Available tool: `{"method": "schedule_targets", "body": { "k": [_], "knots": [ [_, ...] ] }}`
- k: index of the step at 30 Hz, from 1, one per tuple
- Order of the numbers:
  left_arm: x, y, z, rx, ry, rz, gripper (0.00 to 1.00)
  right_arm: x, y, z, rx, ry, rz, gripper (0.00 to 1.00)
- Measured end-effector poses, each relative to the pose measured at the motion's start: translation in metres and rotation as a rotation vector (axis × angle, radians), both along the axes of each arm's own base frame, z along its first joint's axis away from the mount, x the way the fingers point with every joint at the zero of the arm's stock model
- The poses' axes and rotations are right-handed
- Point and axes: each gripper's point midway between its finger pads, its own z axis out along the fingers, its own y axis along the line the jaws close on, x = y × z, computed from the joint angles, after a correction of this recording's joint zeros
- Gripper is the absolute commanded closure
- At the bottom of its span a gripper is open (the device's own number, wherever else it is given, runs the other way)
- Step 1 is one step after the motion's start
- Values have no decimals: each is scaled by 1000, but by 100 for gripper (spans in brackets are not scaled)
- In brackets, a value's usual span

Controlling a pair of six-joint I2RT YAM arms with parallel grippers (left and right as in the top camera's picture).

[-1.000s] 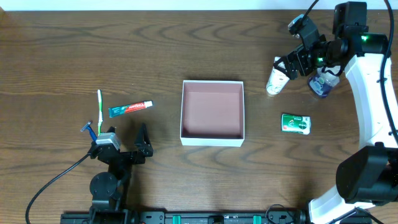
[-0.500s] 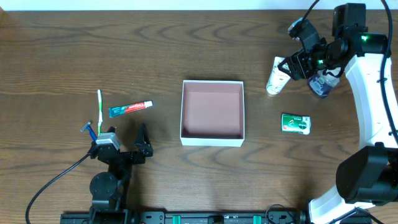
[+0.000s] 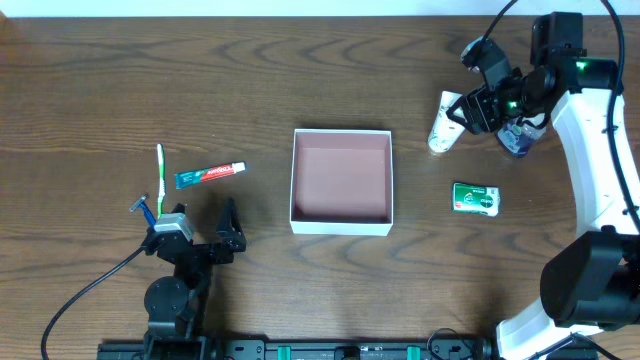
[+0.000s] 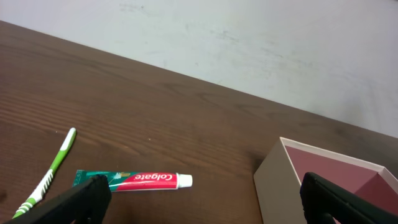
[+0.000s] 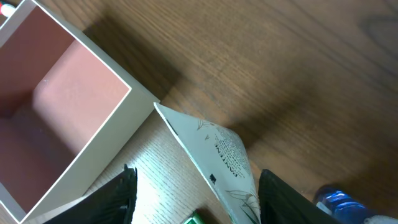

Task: Pack container
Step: 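Reach the right gripper to the white Pantene tube and grasp it, then lift the Pantene tube and carry it over the pink box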

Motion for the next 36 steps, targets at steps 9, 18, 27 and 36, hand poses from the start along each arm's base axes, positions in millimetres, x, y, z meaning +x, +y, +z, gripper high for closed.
{"method": "schedule_targets", "body": {
  "k": [9,18,27,36],
  "knots": [
    [0,0,0,0,0,0,2,0,-1,-2,-7,0,0,64],
    [0,0,0,0,0,0,2,-1,-1,-5,-6,8,0,59],
    [0,0,0,0,0,0,2,-1,-1,-13,-7,10,0,99],
    [0,0,0,0,0,0,2,8,-3,-10,11,3,-64,99]
  ]
}}
